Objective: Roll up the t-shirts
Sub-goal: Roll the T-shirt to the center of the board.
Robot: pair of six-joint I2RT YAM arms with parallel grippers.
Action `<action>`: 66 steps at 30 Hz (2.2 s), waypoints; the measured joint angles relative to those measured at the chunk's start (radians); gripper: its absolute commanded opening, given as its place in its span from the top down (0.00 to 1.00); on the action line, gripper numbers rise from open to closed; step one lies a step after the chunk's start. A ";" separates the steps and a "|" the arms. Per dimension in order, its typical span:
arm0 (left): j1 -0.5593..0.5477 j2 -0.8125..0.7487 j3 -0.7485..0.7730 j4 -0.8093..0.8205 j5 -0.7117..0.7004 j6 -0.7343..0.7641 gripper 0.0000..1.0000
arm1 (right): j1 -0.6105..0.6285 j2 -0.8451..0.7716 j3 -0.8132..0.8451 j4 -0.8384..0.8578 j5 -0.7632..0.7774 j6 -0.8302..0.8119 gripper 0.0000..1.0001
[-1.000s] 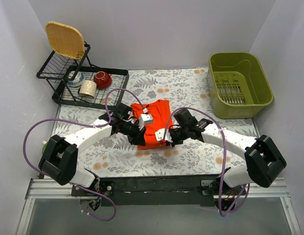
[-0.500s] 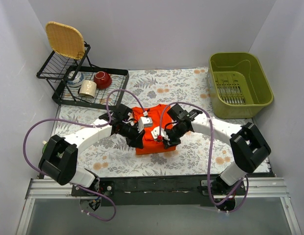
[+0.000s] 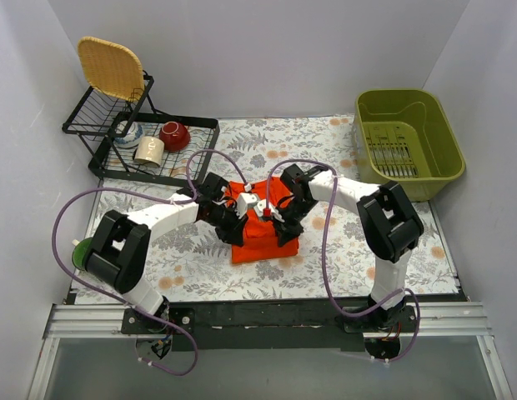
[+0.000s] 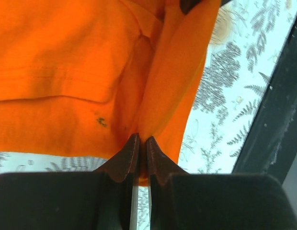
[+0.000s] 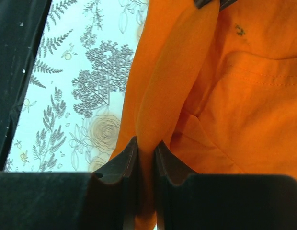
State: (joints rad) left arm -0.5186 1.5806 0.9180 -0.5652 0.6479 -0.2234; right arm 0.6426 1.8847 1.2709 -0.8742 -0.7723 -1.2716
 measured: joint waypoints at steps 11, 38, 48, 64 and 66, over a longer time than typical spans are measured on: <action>0.051 0.125 0.082 -0.008 0.002 0.001 0.70 | -0.045 0.191 0.193 -0.164 -0.051 -0.079 0.83; -0.217 -0.289 -0.302 0.333 -0.196 0.136 0.45 | -0.113 0.491 0.485 -0.462 -0.184 0.073 0.83; -0.231 -0.217 -0.359 0.463 -0.269 0.229 0.95 | -0.113 0.493 0.487 -0.463 -0.184 0.079 0.57; -0.179 -0.156 -0.191 0.205 -0.080 0.184 1.00 | -0.200 -0.376 -0.001 -0.062 0.039 0.153 0.01; -0.154 -0.143 -0.154 0.168 -0.030 0.163 1.00 | -0.129 -0.566 -0.165 0.071 0.078 0.179 0.01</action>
State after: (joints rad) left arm -0.6724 1.4376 0.7639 -0.3973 0.6178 -0.0605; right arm 0.5137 1.3190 1.1057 -0.8032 -0.6945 -1.0931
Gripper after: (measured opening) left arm 0.039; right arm 0.985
